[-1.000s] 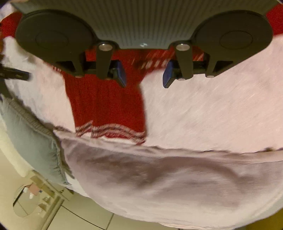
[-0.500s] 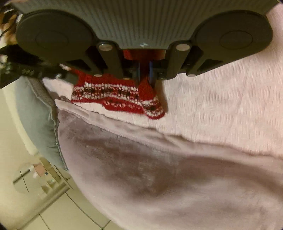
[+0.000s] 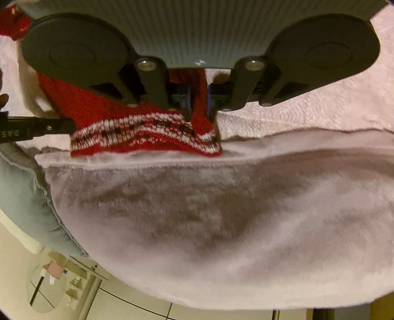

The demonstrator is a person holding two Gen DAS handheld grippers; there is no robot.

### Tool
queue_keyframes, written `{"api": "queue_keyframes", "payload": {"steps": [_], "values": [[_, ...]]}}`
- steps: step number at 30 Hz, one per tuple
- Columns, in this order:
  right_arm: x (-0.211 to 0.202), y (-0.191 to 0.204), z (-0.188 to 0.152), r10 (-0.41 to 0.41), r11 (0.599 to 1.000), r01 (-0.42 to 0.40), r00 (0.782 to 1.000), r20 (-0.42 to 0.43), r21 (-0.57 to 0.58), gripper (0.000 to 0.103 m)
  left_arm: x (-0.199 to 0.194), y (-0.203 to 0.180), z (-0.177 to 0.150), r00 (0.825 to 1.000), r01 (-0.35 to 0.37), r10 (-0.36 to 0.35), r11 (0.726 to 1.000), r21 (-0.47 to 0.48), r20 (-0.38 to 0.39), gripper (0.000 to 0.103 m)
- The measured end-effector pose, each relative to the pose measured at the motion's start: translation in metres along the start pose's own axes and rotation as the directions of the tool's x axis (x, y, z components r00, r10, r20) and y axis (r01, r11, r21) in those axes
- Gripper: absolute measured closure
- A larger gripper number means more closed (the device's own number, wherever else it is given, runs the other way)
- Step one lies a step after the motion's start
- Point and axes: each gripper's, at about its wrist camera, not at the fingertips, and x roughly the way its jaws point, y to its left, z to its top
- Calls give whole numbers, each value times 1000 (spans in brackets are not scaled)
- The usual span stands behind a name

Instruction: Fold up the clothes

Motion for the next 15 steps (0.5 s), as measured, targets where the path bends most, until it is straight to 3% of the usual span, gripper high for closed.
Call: {"api": "queue_keyframes", "payload": {"steps": [2,4,6,9,11,15], "values": [[-13,1,1,-40,999,40,999,7,-12,41,-21,4,3,998,-37,37,999,-12,47,82],[-47,4,2,-76,996,78,995,59,-39,40,-50,11,3,991,-97,100,994,-40,88,74],[-85,5,-6,-73,995,76,995,62,-59,40,-85,19,-7,984,-131,137,990,-54,115,73],[-130,10,-37,-36,995,40,998,47,-89,40,-142,20,-41,985,-147,148,989,-21,84,76],[-151,22,-71,-26,991,25,1000,-5,-132,40,-174,7,-75,992,-122,122,993,3,41,76],[-189,59,-168,-95,955,65,992,-88,-290,40,-234,-35,-160,993,-107,110,992,60,-49,76]]}}
